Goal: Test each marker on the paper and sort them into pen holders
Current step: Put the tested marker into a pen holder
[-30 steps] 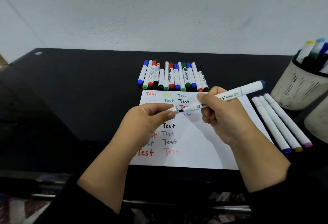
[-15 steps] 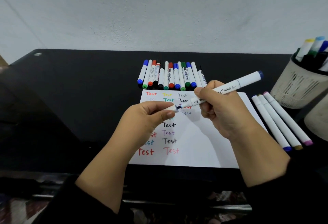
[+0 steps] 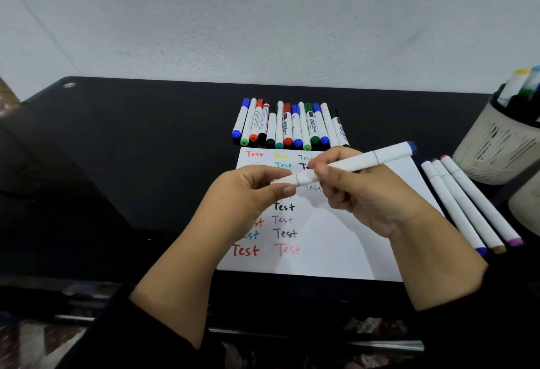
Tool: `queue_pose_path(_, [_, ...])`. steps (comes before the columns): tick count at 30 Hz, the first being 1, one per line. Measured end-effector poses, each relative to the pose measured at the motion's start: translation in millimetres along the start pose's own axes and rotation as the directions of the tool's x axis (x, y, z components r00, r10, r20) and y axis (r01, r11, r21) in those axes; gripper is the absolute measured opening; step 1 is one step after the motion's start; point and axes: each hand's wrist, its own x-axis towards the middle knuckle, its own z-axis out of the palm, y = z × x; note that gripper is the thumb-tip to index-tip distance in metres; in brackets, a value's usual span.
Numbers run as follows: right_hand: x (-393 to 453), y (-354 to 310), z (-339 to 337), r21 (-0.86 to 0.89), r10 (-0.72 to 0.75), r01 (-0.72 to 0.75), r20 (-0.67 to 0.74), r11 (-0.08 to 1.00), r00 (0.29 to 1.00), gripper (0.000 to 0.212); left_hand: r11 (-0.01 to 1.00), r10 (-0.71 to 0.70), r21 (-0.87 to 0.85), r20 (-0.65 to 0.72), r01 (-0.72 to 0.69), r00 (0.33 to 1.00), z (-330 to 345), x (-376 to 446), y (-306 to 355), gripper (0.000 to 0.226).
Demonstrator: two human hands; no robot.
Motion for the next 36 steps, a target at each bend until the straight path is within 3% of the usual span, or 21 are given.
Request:
queue_pose_path(3, [1.8,0.4,2.3,0.069,0.015,-0.014,-0.005,0.998,1.000,0.009,1.000,-0.010,0.018,-0.020,0.011,1.000,-0.2,0.4,1.2,0.013])
queue_pose_path(7, [4.4,1.8,9.5,0.171,0.028,-0.013,-0.085,0.985,0.996,0.025,1.000,-0.008,-0.007,-0.027,0.008,1.000,-2.4,-3.2,2.7,0.013])
queue_pose_path(13, [6.8,8.3,20.7,0.390,0.078,-0.058,-0.034,0.919,0.996,0.031,0.999,0.045,-0.015,-0.087,-0.046,0.995,-8.2,-5.3,5.8,0.014])
queue_pose_path(23, [10.0,9.4,25.2,0.382,0.101,-0.100,0.016,0.919,0.995,0.025,0.998,0.018,0.061,-0.100,-0.012,0.995,-5.6,-6.5,0.1,0.012])
queue_pose_path(26, [11.1,8.6,26.6,0.382,0.113,-0.088,-0.043,0.920,0.993,0.026,0.998,0.006,0.066,-0.138,0.003,0.990,-4.3,-6.2,0.4,0.007])
queue_pose_path(29, [13.1,6.7,26.8,0.372,0.139,-0.081,-0.130,0.924,0.982,0.006,0.995,0.015,0.098,-0.168,0.001,0.986,-4.7,-4.2,0.5,0.011])
queue_pose_path(32, [13.3,8.3,19.3,0.421,0.157,-0.046,-0.232,0.906,0.960,0.003,0.988,-0.006,0.150,-0.210,0.038,0.978,-11.2,-1.6,-1.3,0.013])
queue_pose_path(36, [8.2,6.7,13.8,0.265,0.072,0.051,-0.435,0.963,0.898,0.021,0.977,-0.009,0.208,-0.210,0.053,0.978,-17.8,-4.6,-2.0,0.028])
